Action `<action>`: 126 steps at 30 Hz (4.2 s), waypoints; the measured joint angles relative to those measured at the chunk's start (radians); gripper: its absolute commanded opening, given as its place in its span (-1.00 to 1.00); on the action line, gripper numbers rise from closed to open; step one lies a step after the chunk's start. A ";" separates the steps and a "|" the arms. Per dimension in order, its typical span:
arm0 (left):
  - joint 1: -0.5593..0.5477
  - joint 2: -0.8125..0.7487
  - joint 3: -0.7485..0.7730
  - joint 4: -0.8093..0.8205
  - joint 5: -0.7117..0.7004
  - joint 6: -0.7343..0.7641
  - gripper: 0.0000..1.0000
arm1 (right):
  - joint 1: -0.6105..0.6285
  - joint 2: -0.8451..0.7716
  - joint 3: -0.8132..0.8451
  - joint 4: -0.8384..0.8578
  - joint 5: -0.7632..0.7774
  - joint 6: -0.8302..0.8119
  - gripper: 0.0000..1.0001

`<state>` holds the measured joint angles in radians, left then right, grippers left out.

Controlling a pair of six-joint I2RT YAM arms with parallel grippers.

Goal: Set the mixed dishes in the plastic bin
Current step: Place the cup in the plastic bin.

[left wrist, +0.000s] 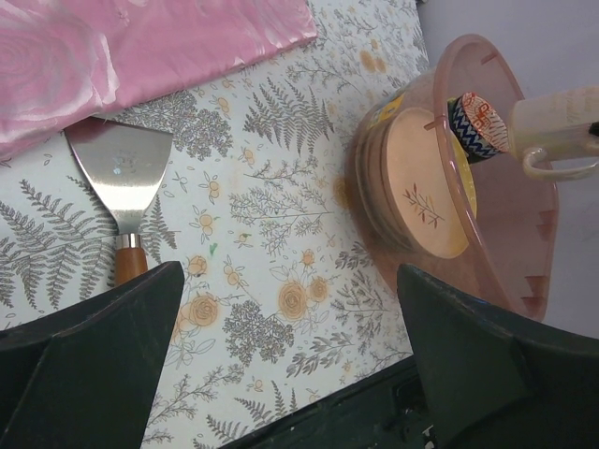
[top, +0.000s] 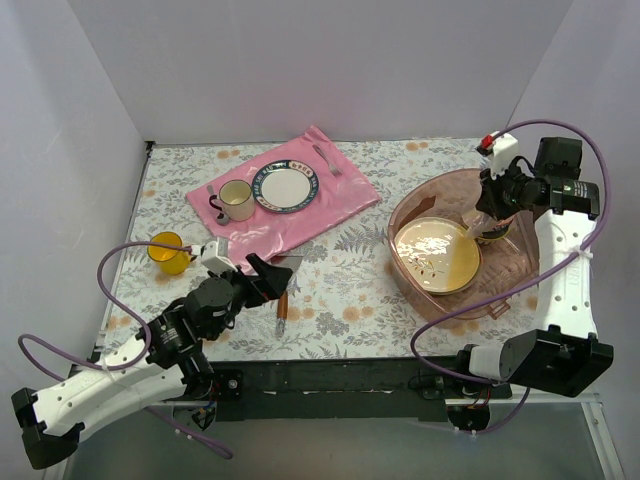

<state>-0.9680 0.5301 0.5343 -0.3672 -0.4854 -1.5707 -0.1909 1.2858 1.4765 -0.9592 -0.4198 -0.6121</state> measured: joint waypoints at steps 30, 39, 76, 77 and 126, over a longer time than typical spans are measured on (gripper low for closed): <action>0.000 -0.041 -0.019 -0.007 0.003 -0.005 0.96 | -0.207 -0.098 -0.225 -0.084 0.067 -0.124 -0.97; 0.000 -0.038 -0.019 -0.008 0.003 -0.005 0.96 | -0.229 -0.055 -0.325 0.023 0.081 -0.159 -0.97; 0.000 0.013 -0.013 -0.022 0.003 -0.003 0.96 | -0.274 0.069 -0.481 0.229 0.032 -0.203 -0.53; 0.000 0.014 -0.012 -0.022 0.003 -0.003 0.96 | -0.277 0.071 -0.484 0.229 0.032 -0.205 -0.52; 0.000 0.066 0.023 -0.013 0.005 0.019 0.96 | -0.292 -0.010 -0.261 -0.012 -0.177 -0.236 0.63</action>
<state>-0.9676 0.5961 0.5568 -0.3805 -0.4808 -1.5513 -0.4831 1.2758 1.2156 -0.9710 -0.5972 -0.8482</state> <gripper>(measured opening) 0.982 0.809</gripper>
